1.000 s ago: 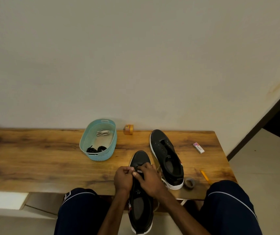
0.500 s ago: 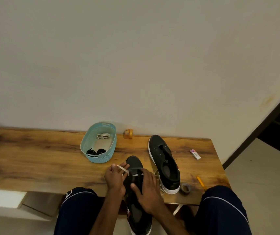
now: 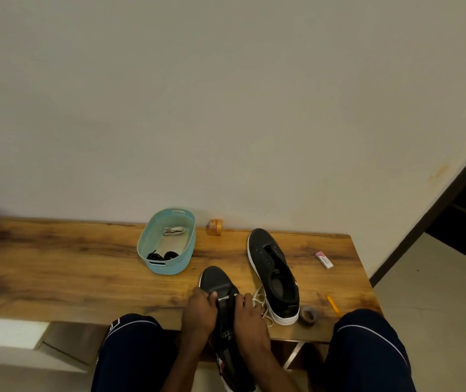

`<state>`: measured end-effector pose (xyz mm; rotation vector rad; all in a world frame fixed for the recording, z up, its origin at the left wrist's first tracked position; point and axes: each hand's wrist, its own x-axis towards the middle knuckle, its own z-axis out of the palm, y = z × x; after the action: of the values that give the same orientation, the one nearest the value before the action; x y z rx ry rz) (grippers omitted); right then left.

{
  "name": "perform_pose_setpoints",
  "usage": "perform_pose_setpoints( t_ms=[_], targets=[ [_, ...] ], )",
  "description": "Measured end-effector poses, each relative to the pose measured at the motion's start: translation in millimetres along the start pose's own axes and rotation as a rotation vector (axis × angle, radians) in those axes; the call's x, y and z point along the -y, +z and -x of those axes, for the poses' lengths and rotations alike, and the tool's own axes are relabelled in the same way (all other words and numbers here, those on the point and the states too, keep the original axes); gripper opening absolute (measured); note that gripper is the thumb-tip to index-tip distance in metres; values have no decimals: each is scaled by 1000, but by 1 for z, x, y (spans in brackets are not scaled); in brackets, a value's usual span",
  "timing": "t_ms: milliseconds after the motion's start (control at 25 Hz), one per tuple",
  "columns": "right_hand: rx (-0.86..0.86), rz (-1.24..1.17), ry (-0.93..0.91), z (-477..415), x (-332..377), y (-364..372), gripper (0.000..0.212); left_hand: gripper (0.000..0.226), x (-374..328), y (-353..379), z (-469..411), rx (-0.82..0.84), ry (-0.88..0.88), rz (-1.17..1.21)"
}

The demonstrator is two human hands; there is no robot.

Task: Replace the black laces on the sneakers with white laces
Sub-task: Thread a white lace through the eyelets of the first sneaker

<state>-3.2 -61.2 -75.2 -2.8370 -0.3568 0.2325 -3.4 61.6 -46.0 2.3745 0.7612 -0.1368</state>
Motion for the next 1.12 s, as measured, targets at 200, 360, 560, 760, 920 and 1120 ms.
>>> perform_pose_setpoints(
  t_ms=[200,360,560,760,920,1120],
  targets=[
    [37,9,89,-2,-12,0,42,35,-12,-34,8,152,185,217],
    [15,15,111,-7,-18,2,42,32,-16,-73,10,-68,27,1005],
    [-51,2,145,-18,10,-12,33,25,-9,-85,0,-87,-71,1622],
    [-80,-78,90,-10,6,-10,57,31,-3,-23,-1,-91,47,209],
    [-47,-85,67,-13,-1,-7,56,26,4,-1,-8,-10,64,-123],
    [44,-76,83,-13,16,-7,68,31,-17,-33,0,-11,-141,852]
  ],
)
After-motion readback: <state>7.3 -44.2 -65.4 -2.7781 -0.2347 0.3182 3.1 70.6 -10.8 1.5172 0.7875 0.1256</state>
